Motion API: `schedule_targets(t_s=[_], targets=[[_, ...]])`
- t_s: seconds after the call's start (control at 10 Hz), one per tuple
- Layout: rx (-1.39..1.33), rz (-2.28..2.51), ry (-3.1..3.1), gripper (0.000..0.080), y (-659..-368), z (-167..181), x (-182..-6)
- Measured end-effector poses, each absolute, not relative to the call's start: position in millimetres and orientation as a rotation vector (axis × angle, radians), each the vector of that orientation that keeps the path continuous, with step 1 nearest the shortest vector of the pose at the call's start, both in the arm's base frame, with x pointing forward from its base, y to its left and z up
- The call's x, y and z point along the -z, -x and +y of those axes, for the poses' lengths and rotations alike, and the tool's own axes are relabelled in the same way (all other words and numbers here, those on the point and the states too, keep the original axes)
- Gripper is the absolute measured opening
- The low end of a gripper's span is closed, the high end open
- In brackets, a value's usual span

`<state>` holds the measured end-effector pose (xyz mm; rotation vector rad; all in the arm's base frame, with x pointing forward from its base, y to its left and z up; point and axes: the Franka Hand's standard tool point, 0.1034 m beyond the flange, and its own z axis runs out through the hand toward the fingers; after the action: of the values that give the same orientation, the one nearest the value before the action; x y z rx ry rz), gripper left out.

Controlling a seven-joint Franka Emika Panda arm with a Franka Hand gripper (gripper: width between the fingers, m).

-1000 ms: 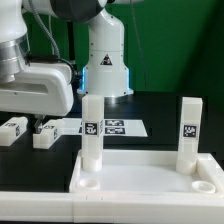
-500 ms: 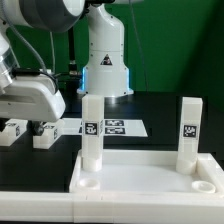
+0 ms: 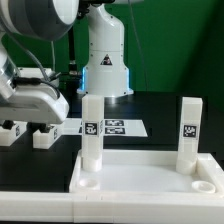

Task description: Assemble desk

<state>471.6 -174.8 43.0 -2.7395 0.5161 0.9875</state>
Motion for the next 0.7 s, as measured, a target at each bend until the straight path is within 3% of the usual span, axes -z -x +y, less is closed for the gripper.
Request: schedule_targets(t_s=[0.7], targets=[[-1.305,0.458,2.573,0.0649,-454,-162,-22.5]])
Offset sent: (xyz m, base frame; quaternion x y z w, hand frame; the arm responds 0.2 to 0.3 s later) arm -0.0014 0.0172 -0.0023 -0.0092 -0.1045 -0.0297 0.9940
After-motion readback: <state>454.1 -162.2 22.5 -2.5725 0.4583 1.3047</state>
